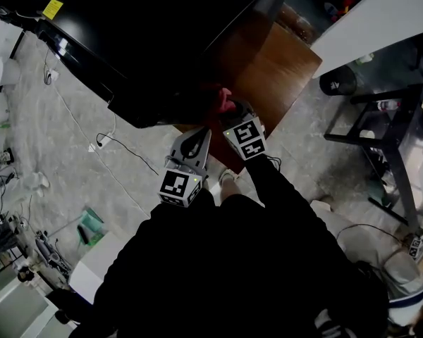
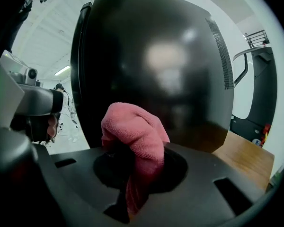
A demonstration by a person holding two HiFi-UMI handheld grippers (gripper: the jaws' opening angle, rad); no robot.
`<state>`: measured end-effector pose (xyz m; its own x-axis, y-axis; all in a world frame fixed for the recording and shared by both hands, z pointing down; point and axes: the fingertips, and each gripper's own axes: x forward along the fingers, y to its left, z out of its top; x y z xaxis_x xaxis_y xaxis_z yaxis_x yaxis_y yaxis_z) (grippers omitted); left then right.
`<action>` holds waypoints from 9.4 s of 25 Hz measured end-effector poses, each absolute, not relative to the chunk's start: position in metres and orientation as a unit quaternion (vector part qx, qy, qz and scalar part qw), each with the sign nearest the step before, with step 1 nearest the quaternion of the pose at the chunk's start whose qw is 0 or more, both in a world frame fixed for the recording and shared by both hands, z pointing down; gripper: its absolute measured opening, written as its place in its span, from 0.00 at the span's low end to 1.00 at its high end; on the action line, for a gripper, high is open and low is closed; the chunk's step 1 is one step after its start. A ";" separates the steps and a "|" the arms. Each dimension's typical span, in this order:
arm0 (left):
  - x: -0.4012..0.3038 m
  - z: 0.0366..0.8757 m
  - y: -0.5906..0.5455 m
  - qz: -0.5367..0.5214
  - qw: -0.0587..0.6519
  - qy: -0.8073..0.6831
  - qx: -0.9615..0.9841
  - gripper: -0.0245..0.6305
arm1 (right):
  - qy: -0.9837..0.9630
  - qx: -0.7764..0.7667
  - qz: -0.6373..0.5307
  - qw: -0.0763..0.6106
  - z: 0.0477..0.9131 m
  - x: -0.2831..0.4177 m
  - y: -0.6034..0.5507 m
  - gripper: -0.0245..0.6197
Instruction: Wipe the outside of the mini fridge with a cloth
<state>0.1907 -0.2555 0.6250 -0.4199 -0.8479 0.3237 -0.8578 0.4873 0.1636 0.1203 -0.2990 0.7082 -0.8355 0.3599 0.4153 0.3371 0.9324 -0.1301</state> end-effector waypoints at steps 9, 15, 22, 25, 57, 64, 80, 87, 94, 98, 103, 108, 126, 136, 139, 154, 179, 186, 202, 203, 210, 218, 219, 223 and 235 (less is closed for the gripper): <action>0.201 0.618 -0.255 0.011 0.190 -0.838 0.511 0.05 | -0.918 -0.196 -0.006 0.344 0.786 0.125 -0.290 0.13; 0.200 0.597 -0.238 0.010 0.182 -0.841 0.509 0.05 | -0.917 -0.203 -0.007 0.344 0.771 0.127 -0.289 0.13; 0.203 0.534 -0.207 -0.002 0.162 -0.844 0.512 0.05 | -0.939 -0.221 -0.012 0.264 0.660 0.162 -0.289 0.13; 0.208 0.496 -0.199 -0.012 0.146 -0.837 0.527 0.05 | -0.949 -0.228 -0.011 0.217 0.596 0.176 -0.286 0.14; 0.051 0.294 0.038 -0.035 0.032 -0.832 0.552 0.05 | -0.965 -0.206 -0.163 -0.007 0.257 0.118 -0.041 0.14; 0.009 0.254 0.079 -0.032 -0.007 -0.836 0.548 0.05 | -0.956 -0.181 -0.229 -0.007 0.221 0.073 -0.028 0.14; -0.106 0.204 0.001 0.004 -0.037 -0.878 0.476 0.05 | -0.870 -0.266 -0.405 0.094 0.233 -0.125 -0.091 0.14; -0.143 0.234 -0.017 0.023 -0.007 -0.899 0.437 0.05 | -0.811 -0.320 -0.458 0.174 0.303 -0.200 -0.095 0.14; -0.157 0.263 -0.024 0.023 0.024 -0.905 0.423 0.05 | -0.780 -0.342 -0.485 0.197 0.340 -0.235 -0.076 0.13; -0.155 0.272 -0.025 0.021 0.031 -0.904 0.427 0.05 | -0.777 -0.363 -0.467 0.218 0.343 -0.231 -0.073 0.12; -0.142 0.278 -0.035 0.018 0.034 -0.894 0.445 0.05 | -0.766 -0.368 -0.466 0.244 0.346 -0.210 -0.082 0.12; -0.118 0.279 -0.045 0.011 0.035 -0.880 0.474 0.05 | -0.769 -0.354 -0.462 0.263 0.345 -0.175 -0.095 0.11; -0.012 0.272 -0.123 -0.001 0.024 -0.789 0.614 0.05 | -0.805 -0.268 -0.408 0.336 0.350 -0.009 -0.181 0.12; 0.028 0.260 -0.160 -0.010 0.013 -0.751 0.660 0.05 | -0.806 -0.234 -0.390 0.380 0.352 0.060 -0.226 0.12; 0.035 0.256 -0.165 -0.009 0.008 -0.745 0.666 0.05 | -0.794 -0.229 -0.400 0.396 0.354 0.074 -0.231 0.12; -0.033 0.206 -0.174 0.012 -0.037 -0.780 0.625 0.05 | -0.824 -0.187 -0.426 0.324 0.278 -0.006 -0.270 0.13; -0.183 0.231 -0.197 0.040 0.019 -0.854 0.518 0.05 | -0.826 -0.209 -0.447 0.272 0.310 -0.283 -0.282 0.13; -0.191 0.242 -0.196 0.046 0.031 -0.859 0.509 0.05 | -0.814 -0.223 -0.437 0.313 0.352 -0.306 -0.284 0.13; -0.153 0.250 -0.206 0.043 0.034 -0.836 0.546 0.05 | -0.812 -0.210 -0.420 0.348 0.354 -0.222 -0.311 0.12; -0.149 0.250 -0.208 0.043 0.034 -0.833 0.551 0.05 | -0.812 -0.207 -0.418 0.351 0.353 -0.214 -0.314 0.12; -0.111 0.249 -0.226 0.042 0.032 -0.807 0.588 0.05 | -0.818 -0.174 -0.400 0.375 0.352 -0.152 -0.345 0.12; -0.075 0.251 -0.241 0.039 0.028 -0.782 0.622 0.05 | -0.820 -0.132 -0.379 0.409 0.357 -0.073 -0.380 0.12; -0.070 0.250 -0.242 0.038 0.027 -0.778 0.626 0.05 | -0.819 -0.127 -0.378 0.414 0.357 -0.063 -0.383 0.12; -0.053 0.245 -0.244 0.036 0.020 -0.766 0.641 0.05 | -0.815 -0.105 -0.371 0.434 0.357 -0.025 -0.395 0.12; -0.020 0.235 -0.199 0.037 -0.001 -0.752 0.658 0.05 | -0.833 -0.028 -0.352 0.425 0.334 0.055 -0.404 0.12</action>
<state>-0.0203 -0.1994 0.2353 -0.1329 -0.9900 0.0468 -0.9899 0.1302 -0.0561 0.0554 -0.4045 0.3342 -0.6364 -0.2517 0.7292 0.3465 0.7513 0.5617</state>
